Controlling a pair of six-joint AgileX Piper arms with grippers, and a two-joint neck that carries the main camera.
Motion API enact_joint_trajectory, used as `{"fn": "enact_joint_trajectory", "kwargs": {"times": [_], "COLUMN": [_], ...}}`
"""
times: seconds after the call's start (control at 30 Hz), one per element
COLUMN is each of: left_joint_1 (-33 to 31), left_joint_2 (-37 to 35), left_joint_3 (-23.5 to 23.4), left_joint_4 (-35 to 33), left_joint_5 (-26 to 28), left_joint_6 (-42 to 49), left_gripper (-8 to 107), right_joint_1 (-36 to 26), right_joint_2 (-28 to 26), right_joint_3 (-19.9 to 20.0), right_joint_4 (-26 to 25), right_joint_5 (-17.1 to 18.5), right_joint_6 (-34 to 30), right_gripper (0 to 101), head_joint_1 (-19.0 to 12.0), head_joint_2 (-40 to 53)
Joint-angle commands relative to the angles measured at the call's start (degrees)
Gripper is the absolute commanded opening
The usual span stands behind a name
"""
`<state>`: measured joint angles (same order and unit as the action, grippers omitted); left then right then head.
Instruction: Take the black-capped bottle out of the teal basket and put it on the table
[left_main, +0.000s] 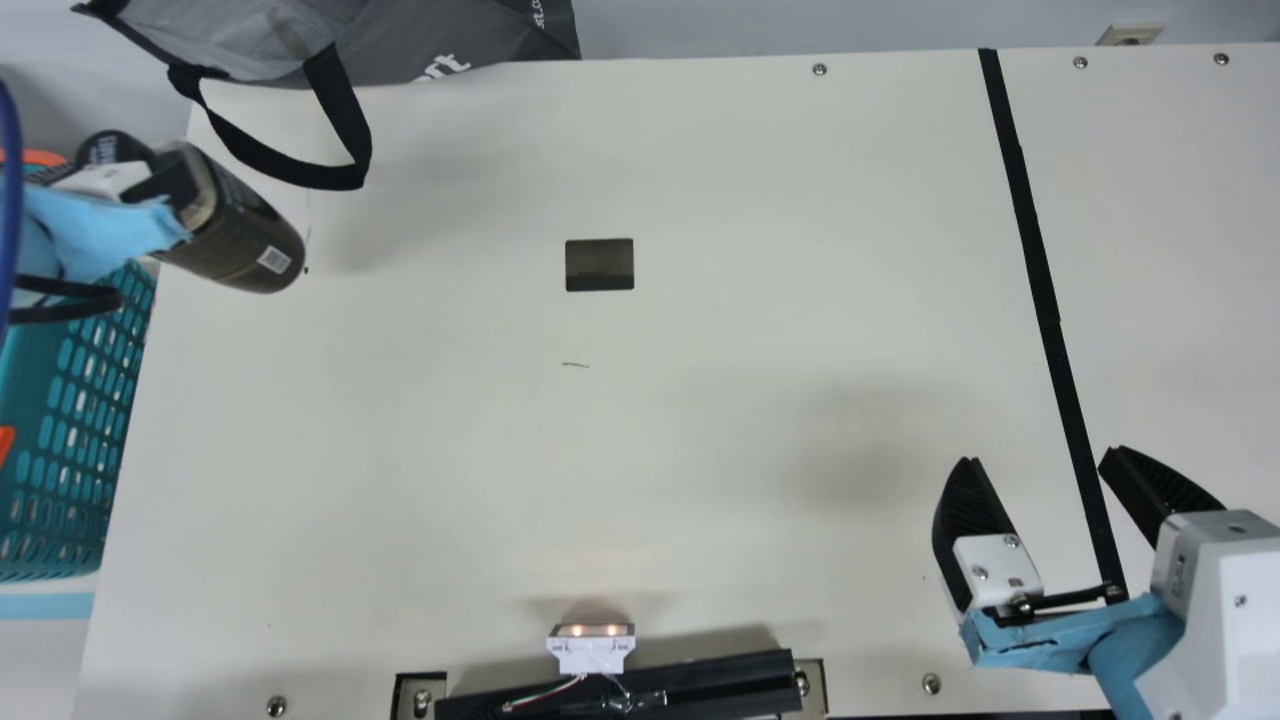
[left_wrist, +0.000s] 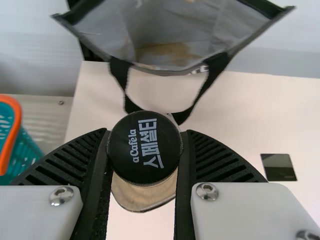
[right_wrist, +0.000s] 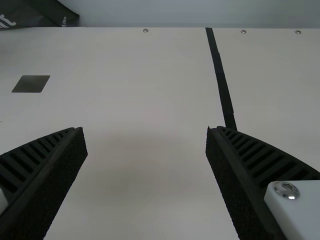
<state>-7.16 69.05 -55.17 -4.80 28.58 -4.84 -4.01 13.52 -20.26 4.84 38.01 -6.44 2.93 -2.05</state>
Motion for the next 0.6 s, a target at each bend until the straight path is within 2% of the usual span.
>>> {"fn": "enact_joint_trajectory", "kwargs": {"times": [0.0,0.57], "left_joint_1": [-3.4,-18.9], "left_joint_2": [0.4,4.3], "left_joint_3": [-0.3,-3.2], "left_joint_4": [3.0,14.1], "left_joint_5": [0.0,1.8], "left_joint_6": [-4.2,-17.7], "left_gripper": [0,0], "right_joint_1": [0.0,0.0], "right_joint_2": [0.0,0.0], "right_joint_3": [0.0,0.0], "right_joint_4": [0.0,0.0], "right_joint_5": [0.0,0.0], "right_joint_6": [0.0,0.0], "right_gripper": [91,91], "head_joint_1": [-0.2,-0.2], "head_joint_2": [0.5,0.5]}}
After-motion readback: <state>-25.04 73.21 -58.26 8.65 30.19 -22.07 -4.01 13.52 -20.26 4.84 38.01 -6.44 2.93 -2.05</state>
